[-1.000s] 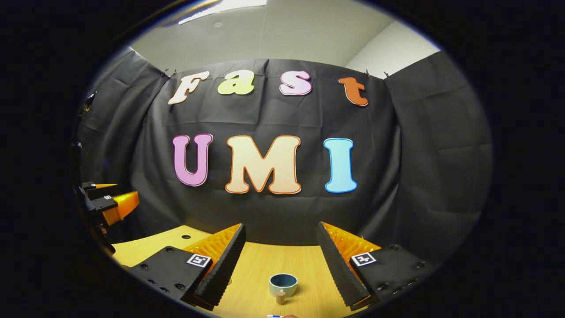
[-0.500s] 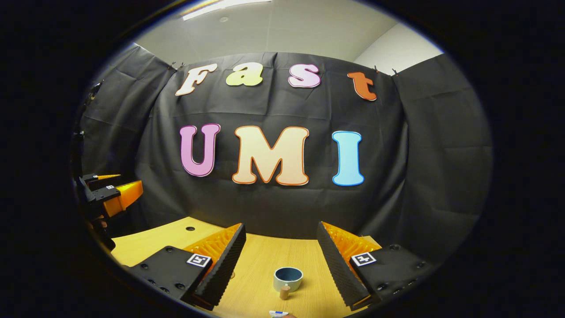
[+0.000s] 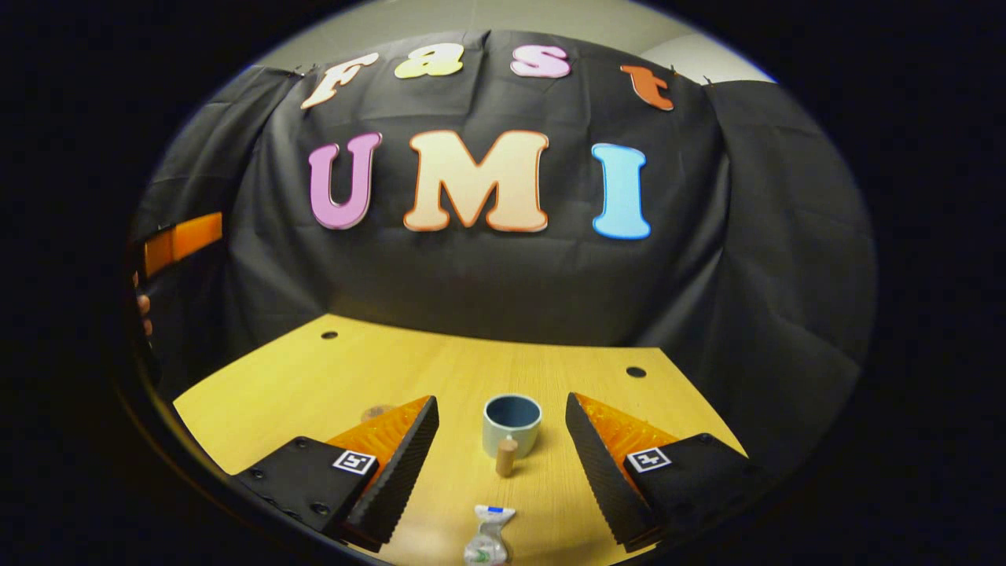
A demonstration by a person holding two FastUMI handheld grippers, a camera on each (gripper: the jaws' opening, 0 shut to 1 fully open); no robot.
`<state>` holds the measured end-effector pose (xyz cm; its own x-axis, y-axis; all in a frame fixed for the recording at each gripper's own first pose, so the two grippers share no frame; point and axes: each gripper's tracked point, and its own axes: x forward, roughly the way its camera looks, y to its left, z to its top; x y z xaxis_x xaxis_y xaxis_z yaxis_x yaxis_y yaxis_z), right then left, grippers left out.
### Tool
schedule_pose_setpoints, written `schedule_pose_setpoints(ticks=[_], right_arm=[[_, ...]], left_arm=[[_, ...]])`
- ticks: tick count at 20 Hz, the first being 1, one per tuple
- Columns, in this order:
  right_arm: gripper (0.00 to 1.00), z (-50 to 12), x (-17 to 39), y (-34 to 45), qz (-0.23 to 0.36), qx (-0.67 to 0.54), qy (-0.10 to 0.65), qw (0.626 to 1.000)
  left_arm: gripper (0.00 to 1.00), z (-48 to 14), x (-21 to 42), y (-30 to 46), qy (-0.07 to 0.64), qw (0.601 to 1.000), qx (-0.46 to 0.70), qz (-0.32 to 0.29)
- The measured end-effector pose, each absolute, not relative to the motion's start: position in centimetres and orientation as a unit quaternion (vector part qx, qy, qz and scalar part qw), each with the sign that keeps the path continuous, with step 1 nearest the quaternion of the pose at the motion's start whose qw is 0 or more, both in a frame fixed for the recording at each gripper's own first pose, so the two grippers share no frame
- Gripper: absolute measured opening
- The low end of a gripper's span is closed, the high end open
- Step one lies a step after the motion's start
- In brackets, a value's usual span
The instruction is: Put the toothbrush and toothpaste on the desktop into the cup, then pick up the cup and place it on the coaster on the desktop.
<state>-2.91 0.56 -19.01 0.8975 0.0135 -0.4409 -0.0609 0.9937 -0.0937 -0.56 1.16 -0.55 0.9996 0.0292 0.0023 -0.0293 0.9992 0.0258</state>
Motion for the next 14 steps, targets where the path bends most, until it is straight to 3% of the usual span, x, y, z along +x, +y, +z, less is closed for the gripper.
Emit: schedule_pose_setpoints(ticks=[14], right_arm=[[1.00, -35.5, -9.6, -1.2, 0.019, -0.103, 0.455, 0.884]], left_arm=[[0.95, -1.9, -1.6, 2.4, 0.017, 0.999, 0.030, 0.025]])
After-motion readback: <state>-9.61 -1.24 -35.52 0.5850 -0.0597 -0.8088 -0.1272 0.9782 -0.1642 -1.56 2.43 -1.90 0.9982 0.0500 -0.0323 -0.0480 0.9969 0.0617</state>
